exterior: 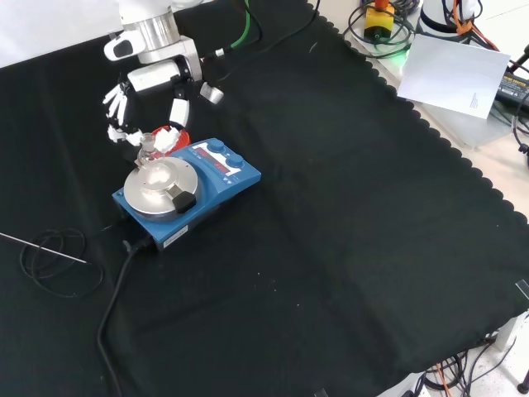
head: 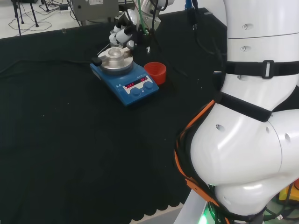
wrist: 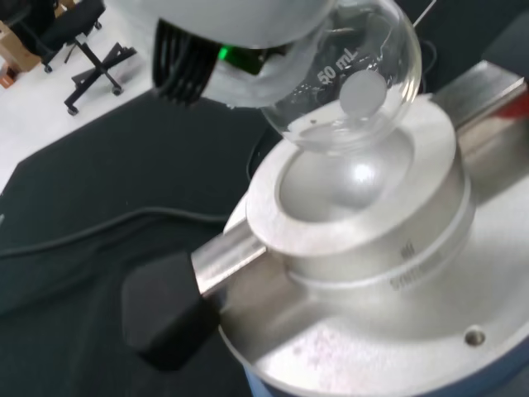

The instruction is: Place the round-bottom flask on the heater.

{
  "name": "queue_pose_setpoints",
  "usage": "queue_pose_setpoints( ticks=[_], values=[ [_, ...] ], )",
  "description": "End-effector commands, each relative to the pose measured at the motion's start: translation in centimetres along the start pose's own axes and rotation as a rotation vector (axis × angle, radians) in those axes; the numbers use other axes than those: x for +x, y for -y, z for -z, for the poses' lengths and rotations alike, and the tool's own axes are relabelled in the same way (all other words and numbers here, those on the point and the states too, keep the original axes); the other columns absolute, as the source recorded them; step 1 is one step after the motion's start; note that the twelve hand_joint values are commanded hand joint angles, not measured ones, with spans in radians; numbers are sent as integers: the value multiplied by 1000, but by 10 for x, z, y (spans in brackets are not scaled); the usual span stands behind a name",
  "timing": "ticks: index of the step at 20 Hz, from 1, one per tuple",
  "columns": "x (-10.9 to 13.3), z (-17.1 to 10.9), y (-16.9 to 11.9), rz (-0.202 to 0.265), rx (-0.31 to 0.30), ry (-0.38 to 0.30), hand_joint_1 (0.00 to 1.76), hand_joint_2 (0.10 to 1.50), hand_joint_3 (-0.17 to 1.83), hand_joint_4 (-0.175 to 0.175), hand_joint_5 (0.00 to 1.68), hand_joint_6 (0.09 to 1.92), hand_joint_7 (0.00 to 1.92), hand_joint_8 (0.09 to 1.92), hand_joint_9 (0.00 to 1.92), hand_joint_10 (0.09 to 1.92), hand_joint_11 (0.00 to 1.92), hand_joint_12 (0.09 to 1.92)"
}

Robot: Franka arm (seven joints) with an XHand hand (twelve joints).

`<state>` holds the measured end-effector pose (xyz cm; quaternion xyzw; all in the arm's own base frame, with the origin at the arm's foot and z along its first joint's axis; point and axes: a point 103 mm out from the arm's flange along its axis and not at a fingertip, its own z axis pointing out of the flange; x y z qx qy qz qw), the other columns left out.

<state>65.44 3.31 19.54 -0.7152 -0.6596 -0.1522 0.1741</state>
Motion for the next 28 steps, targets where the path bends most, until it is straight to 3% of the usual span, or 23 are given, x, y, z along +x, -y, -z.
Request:
queue_pose_setpoints(
  ticks=[1, 18, 23, 28],
  values=[
    [3, -8, 0, 5, 18, 7, 1123, 639, 802, 68, 1161, 941, 717, 559, 817, 533, 384, 1291],
    [0, -18, -3, -3, 39, 21, 1123, 636, 809, 70, 1160, 945, 715, 557, 818, 532, 384, 1291],
    [-4, -20, -5, -15, 61, -8, 1115, 677, 749, 66, 1135, 954, 702, 559, 809, 533, 380, 1293],
    [-5, -23, -4, -27, 77, -7, 1083, 783, 545, 135, 1107, 907, 646, 580, 762, 555, 348, 1304]
  ],
)
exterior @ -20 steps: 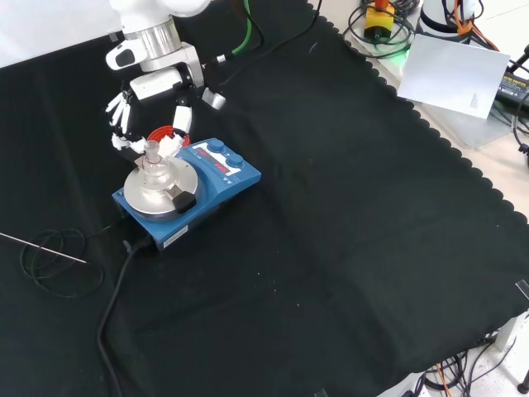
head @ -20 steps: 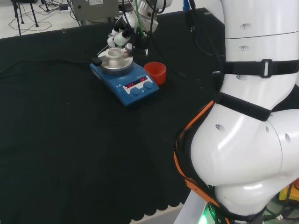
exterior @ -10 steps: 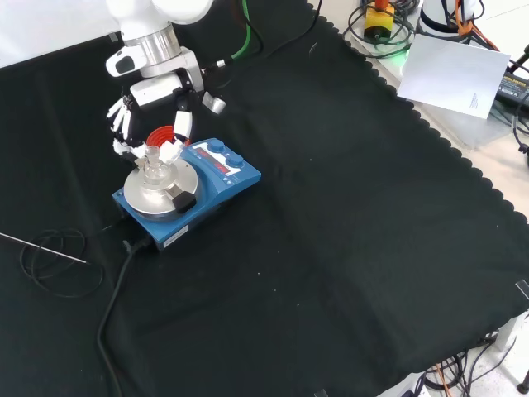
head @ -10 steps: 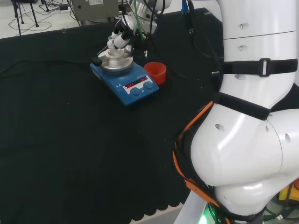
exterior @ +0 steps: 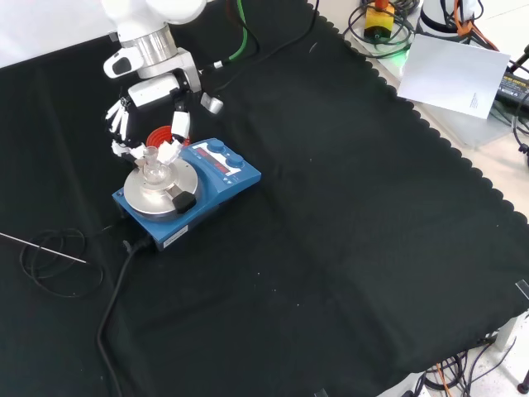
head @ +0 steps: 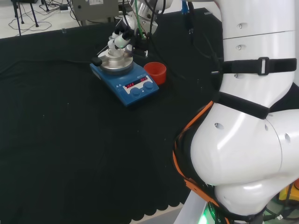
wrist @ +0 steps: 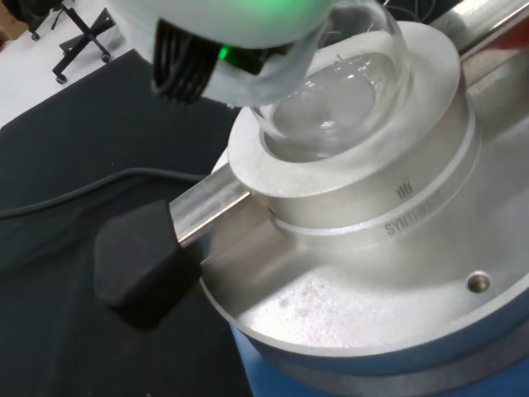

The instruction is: Place the round-bottom flask on the heater.

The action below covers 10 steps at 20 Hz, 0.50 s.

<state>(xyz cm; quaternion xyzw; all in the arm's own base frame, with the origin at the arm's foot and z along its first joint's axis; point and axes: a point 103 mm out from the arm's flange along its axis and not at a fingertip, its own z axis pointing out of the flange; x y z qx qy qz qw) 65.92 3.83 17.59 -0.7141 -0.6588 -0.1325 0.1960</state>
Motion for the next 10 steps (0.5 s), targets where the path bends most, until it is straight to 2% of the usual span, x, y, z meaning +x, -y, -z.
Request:
queue_pose_setpoints(
  ticks=[1, 2, 4, 5, 7, 10],
  values=[
    [-1, -3, 1, -16, 24, -3, 1077, 808, 501, 141, 1098, 906, 635, 587, 751, 565, 342, 1306],
    [-2, -3, 1, -19, 28, 0, 1070, 845, 439, 143, 1082, 912, 621, 597, 738, 578, 335, 1309],
    [-2, -2, 1, -25, 40, 11, 1023, 743, 542, 7, 974, 860, 596, 606, 709, 596, 312, 1309],
    [-2, -2, 1, -27, 44, 13, 1009, 683, 618, -27, 920, 846, 583, 610, 694, 604, 298, 1312],
    [-2, -1, 1, -26, 51, 16, 997, 614, 692, -46, 831, 821, 559, 613, 670, 611, 276, 1315],
    [-1, 1, 2, -23, 58, 18, 984, 571, 711, -41, 712, 782, 533, 611, 648, 613, 255, 1317]
  ],
)
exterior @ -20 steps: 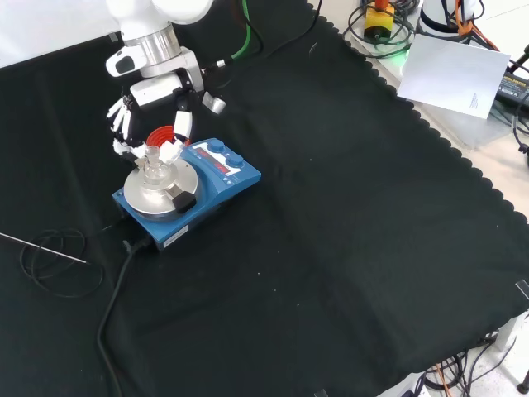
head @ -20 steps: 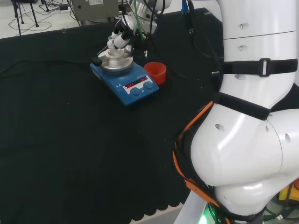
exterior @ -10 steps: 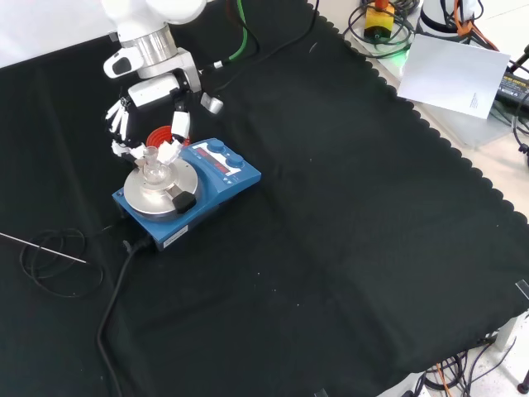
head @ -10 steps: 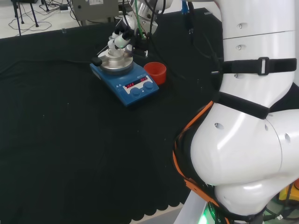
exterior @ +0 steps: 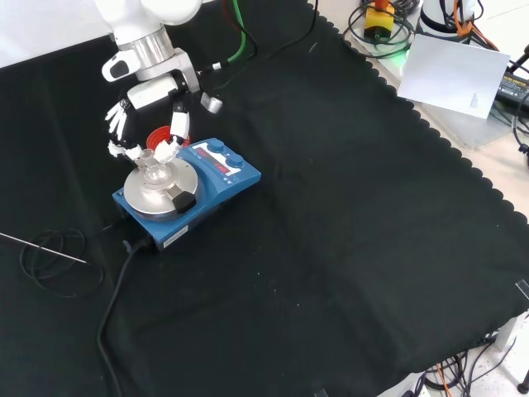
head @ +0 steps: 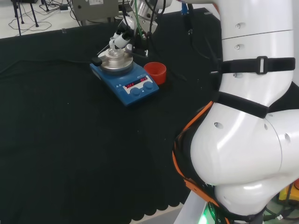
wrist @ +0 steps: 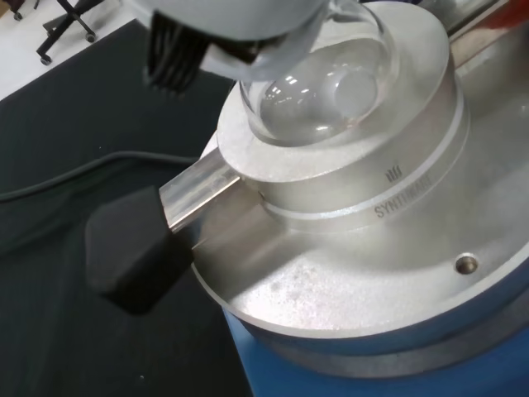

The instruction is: Place the round-bottom flask on the heater.

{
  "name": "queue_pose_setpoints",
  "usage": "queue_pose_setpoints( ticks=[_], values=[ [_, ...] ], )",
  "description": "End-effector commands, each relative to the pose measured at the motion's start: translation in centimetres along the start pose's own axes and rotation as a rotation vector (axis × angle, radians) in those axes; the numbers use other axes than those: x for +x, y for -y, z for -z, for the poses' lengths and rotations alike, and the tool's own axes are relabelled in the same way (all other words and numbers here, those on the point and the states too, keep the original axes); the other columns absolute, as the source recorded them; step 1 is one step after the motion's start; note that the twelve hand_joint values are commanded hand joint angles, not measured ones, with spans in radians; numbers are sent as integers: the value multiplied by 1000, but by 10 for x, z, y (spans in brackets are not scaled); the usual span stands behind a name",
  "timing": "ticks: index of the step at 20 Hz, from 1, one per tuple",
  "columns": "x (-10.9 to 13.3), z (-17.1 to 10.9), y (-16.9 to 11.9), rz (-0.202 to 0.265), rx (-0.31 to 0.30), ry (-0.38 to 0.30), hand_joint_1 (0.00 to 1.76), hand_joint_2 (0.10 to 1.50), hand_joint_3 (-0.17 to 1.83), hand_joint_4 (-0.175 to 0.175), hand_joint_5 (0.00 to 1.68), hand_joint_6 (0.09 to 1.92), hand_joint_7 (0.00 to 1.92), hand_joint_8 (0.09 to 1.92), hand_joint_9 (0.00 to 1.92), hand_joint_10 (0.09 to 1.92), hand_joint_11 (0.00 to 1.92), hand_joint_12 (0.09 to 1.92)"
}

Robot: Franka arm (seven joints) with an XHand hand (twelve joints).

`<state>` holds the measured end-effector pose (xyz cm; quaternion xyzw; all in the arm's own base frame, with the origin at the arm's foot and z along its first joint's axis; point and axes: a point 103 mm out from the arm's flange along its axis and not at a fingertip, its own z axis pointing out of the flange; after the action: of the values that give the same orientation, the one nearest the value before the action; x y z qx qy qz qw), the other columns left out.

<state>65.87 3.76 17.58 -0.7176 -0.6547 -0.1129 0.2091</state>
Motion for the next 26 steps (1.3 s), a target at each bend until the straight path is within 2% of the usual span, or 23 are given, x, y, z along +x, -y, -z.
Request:
queue_pose_setpoints(
  ticks=[1, 5, 17, 19, 23, 26],
  values=[
    [-1, 1, 2, 1, 18, 8, 977, 563, 710, -39, 680, 770, 526, 610, 642, 613, 250, 1318],
    [0, 2, 4, 5, 19, 13, 958, 543, 703, -34, 610, 738, 504, 611, 620, 616, 231, 1321],
    [3, 14, 17, 33, -4, 2, 934, 539, 686, -32, 571, 691, 483, 623, 603, 633, 215, 1332],
    [3, 24, 28, 37, -21, -11, 932, 543, 680, -32, 575, 677, 479, 630, 598, 641, 214, 1335],
    [5, 29, 35, 38, -16, -5, 926, 547, 676, -33, 575, 666, 476, 634, 595, 645, 213, 1335],
    [5, 45, 56, 38, -42, -12, 921, 550, 676, -33, 574, 662, 475, 635, 593, 646, 213, 1336]
  ],
)
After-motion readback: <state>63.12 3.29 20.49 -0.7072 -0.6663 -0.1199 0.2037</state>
